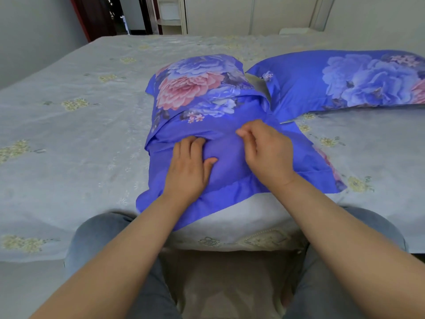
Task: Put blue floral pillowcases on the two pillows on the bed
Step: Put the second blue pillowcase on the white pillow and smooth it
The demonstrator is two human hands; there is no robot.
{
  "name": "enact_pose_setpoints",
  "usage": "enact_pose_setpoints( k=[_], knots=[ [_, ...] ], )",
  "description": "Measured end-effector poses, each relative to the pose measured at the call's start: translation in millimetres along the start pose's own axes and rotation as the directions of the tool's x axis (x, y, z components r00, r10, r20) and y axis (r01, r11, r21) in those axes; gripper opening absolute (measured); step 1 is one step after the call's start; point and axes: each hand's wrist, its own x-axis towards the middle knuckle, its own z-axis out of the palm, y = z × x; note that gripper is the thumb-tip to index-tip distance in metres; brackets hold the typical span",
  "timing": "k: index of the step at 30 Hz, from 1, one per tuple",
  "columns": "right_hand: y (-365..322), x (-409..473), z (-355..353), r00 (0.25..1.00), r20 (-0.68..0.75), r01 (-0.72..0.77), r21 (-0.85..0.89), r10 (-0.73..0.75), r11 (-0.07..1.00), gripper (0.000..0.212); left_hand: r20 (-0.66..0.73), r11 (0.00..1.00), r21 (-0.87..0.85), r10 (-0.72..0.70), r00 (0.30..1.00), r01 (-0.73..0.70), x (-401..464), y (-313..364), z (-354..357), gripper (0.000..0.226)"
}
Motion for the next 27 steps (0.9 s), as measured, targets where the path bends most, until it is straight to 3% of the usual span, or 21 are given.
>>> enact_pose_setpoints(
  k=[2,4,6,8,12,15,19,20,22,24,25,27],
  knots=[
    [8,12,5,0.940,0.101,-0.339,0.156,0.326,0.928,0.025,0.042,0.997,0.023,-0.078,0.996,0.077,0,-14,-3,0.058],
    [21,16,17,0.774,0.182,-0.629,0.327,0.606,0.705,0.032,0.100,0.983,0.087,-0.171,0.980,0.163,3,-24,-11,0.063],
    [30,16,28,0.600,0.294,-0.788,0.375,0.744,0.488,0.043,0.178,0.971,0.122,-0.224,0.958,0.205,7,-28,-19,0.062],
    [39,17,33,0.529,0.397,-0.847,0.304,0.750,0.437,0.045,0.238,0.970,0.119,-0.233,0.943,0.210,16,-29,-24,0.060],
    [41,32,16,0.556,0.594,-0.786,0.149,0.582,0.600,0.040,0.232,0.966,-0.036,-0.240,0.943,0.255,49,-31,-37,0.055],
    [22,36,-7,0.467,0.805,-0.658,0.040,0.366,0.752,0.037,0.293,0.979,-0.067,-0.163,0.942,0.191,73,-44,-43,0.047],
    [7,38,-21,0.406,0.870,-0.432,-0.086,0.278,0.898,0.036,0.366,0.996,-0.088,0.005,0.931,0.030,85,-49,-42,0.045],
    [7,39,-22,0.419,0.859,-0.413,-0.109,0.295,0.904,0.034,0.369,0.994,-0.106,0.021,0.929,0.020,86,-48,-41,0.049],
    [6,41,-22,0.514,0.791,-0.412,-0.112,0.332,0.904,0.036,0.397,0.991,-0.130,0.027,0.918,0.027,89,-46,-41,0.049],
    [6,45,-20,0.626,0.711,-0.309,-0.151,0.321,0.939,0.061,0.417,0.978,-0.207,0.077,0.905,0.012,95,-41,-45,0.030],
    [9,48,-19,0.648,0.700,-0.239,-0.186,0.300,0.953,0.075,0.418,0.965,-0.263,0.123,0.900,-0.010,97,-36,-47,0.018],
    [14,53,-13,0.616,0.746,-0.120,-0.231,0.255,0.965,0.084,0.401,0.949,-0.298,0.221,0.889,-0.101,101,-27,-49,0.011]
  ],
)
